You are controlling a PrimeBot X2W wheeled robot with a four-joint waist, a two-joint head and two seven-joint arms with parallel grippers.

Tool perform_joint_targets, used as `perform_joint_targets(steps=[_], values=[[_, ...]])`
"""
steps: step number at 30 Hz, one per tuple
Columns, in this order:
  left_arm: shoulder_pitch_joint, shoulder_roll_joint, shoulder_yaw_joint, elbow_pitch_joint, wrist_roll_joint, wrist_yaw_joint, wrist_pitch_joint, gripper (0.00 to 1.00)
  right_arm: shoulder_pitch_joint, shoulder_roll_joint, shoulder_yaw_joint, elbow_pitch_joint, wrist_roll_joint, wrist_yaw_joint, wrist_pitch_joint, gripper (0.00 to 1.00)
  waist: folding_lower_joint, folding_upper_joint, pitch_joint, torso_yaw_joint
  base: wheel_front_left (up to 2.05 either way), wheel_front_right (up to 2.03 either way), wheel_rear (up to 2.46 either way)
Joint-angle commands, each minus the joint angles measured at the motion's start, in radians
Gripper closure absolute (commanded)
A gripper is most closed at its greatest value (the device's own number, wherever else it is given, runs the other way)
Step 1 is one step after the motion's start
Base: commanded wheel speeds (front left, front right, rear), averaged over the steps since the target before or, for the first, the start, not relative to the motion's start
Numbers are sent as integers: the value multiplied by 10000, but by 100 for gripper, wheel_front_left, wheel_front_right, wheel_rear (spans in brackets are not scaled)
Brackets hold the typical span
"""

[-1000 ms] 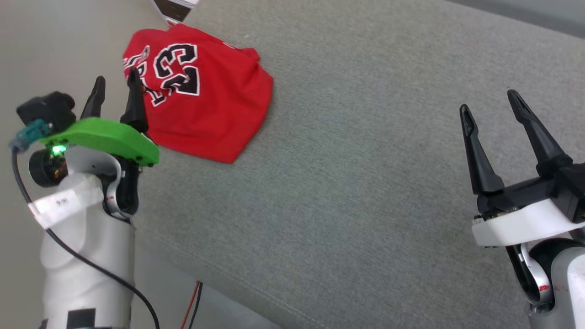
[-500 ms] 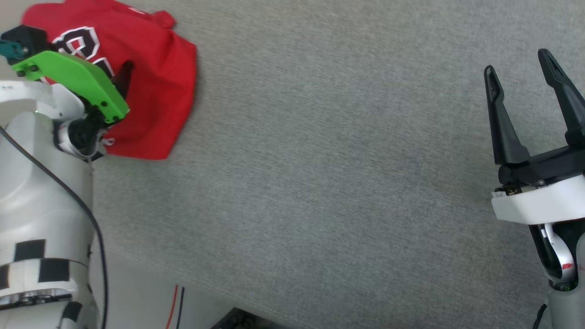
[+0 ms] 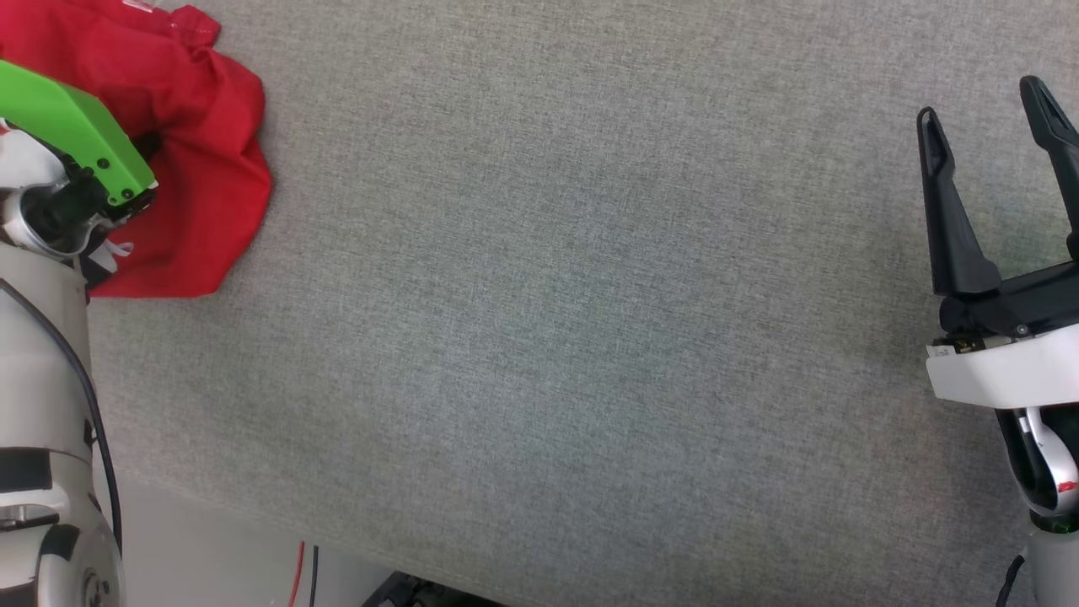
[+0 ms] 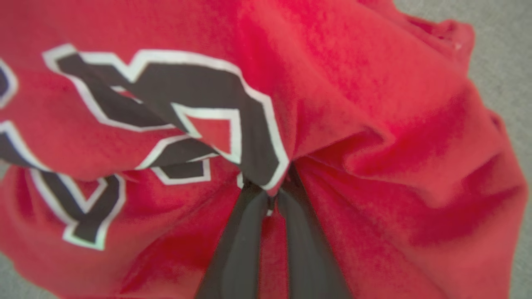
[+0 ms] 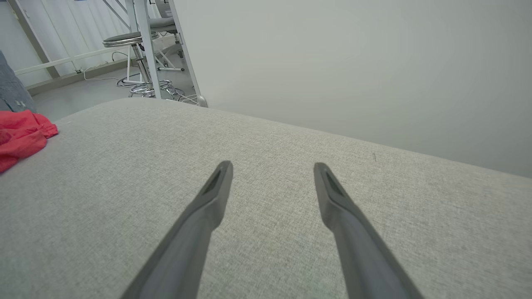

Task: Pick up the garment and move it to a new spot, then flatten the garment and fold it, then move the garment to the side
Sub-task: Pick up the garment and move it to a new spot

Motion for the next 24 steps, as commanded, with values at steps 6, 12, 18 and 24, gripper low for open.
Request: perform_joint_targets(steps=[6,12,18,24], values=[[774,-358,-31,128,6,297,-1023,100,-34,73,5,92,86,-11,-71,0,0,-1,-581,86,0,0,0],[899,38,109,-560,365,665,-3091,100,114,491,21,449,135,-11,-356,0,0,-1,-1536,-4,0,0,0],[1264,267,-11,-1316,763,507,-4949,100,420,917,-74,867,132,-11,-662,0,0,-1,-2553,-50,0,0,0],[1849,495,-155,-1870,1140,475,-6236,100,805,1309,-208,1229,163,-11,-928,0,0,-1,-3436,-276,0,0,0]])
